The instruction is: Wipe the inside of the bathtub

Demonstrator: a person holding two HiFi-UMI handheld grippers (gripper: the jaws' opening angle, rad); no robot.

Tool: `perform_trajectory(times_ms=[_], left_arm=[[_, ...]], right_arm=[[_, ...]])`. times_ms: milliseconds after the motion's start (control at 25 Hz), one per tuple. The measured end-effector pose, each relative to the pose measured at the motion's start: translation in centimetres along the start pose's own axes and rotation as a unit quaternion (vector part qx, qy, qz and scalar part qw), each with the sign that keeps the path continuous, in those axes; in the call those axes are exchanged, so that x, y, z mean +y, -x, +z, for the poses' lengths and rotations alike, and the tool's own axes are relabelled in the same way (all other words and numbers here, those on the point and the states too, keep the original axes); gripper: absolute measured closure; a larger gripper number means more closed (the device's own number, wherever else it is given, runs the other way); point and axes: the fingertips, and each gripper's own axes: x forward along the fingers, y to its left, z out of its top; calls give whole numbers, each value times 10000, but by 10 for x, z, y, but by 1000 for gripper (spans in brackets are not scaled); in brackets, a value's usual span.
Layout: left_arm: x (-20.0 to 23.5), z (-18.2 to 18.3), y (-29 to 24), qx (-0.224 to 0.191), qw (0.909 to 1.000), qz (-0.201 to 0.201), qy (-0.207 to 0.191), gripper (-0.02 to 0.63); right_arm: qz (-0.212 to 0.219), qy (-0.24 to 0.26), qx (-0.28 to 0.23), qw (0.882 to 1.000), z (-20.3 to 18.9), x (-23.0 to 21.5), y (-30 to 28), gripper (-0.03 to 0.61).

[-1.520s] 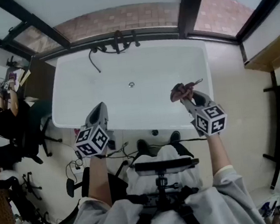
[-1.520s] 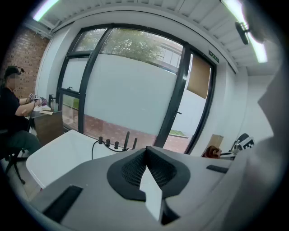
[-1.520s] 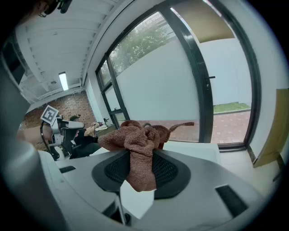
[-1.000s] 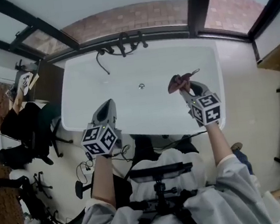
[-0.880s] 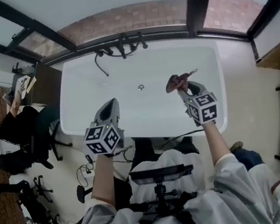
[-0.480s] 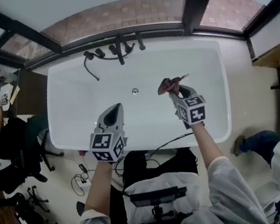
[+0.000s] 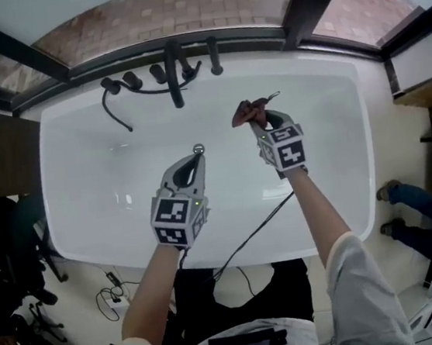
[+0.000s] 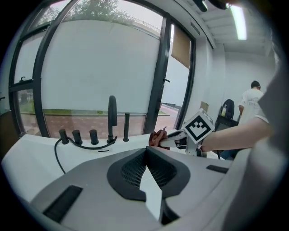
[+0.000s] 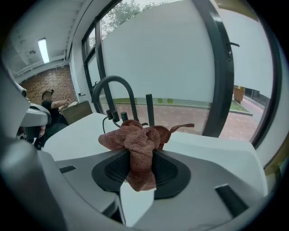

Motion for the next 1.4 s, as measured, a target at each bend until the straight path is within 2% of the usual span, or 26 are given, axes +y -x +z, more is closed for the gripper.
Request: perform_trajectory(times_ms=[240,560,800,960,1120,1280,1400], left_arm=[[35,-23,-72,-99,9998,-95,-116,606],[78,-57,-139,-62,9998,-101,-177,606],[98,-76,-163,-55,9998,-92,-137,606],[101,-90,-174,-22,9998,-123,-153,606],[105,-98,-185,46,9997,-143,-168,606],[110,-112,-199,110,9998,-121,-114,606],[109,-125,-208,184,9997,-151,-65,606]], right_arm=[[-117,352,32,9993,3,-10,-99,439],[-412,275,86,9987,7,-29,-190,440],[-578,-19,321,9978,-4,-34,-223,440],[-747,-297,239,9965,-5,-49,-236,443],[-883,-263,237,9955,-6,-52,-239,446],[-714,-386,451,9957,-22,-48,-251,449],[-743,-374,587,9948,-43,-52,-261,449]])
